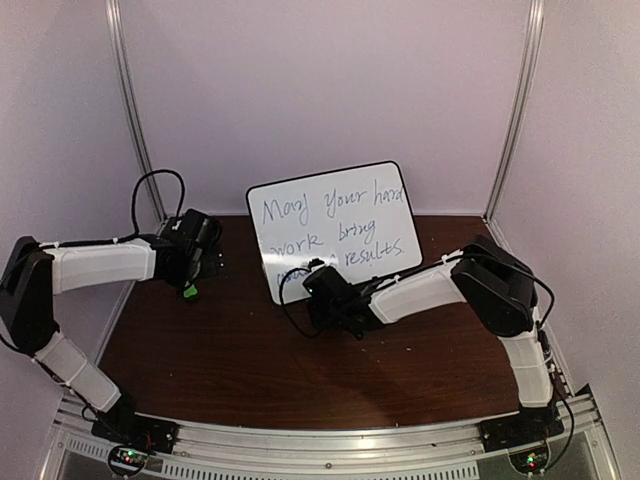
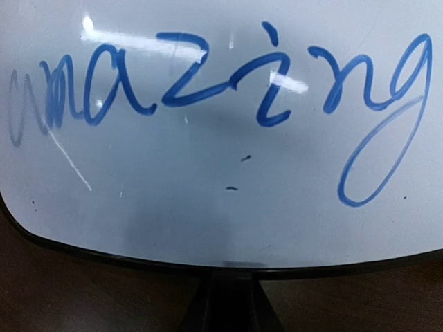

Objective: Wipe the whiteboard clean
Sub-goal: Pick up the whiteboard eraser from the center of the board.

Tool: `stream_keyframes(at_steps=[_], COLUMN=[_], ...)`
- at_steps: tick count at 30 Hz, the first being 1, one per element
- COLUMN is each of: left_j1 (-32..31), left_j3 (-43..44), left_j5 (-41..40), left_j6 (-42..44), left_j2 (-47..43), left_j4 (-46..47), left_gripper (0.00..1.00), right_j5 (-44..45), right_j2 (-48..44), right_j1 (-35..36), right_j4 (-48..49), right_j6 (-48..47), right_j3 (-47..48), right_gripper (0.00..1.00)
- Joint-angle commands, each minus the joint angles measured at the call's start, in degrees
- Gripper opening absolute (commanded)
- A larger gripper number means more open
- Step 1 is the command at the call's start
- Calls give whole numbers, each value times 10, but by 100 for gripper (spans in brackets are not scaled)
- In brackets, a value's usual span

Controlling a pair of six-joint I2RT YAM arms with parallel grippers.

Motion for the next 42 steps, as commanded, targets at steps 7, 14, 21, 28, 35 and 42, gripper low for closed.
stream_keyframes(at_steps=[7, 14, 21, 28, 35, 42], left_j1=[27, 43, 67, 90, 97, 97], left_j3=[41, 35, 15, 13, 21, 21], left_j5=[13, 8, 25, 42, 61, 65], left_j6=[-98, -104, -101, -89, -74, -69], left_j2=[81, 91, 98, 130, 170, 184], left_j4=[-60, -57, -20, 3, 24, 33], left_gripper=[97, 98, 98, 98, 94, 81], right_j5=[-44, -40, -29, -22, 9, 34], right_j2=[-14, -34, -67, -119, -192, -240], right_j1=[19, 19, 19, 21, 27, 31], right_j4=[-50, -67, -90, -122, -130, -136], right_j6=[-29, -33, -35, -39, -39, -46], right_j3=[-16, -18, -31, -56, -94, -101], right_gripper=[19, 44, 59, 69, 70, 83])
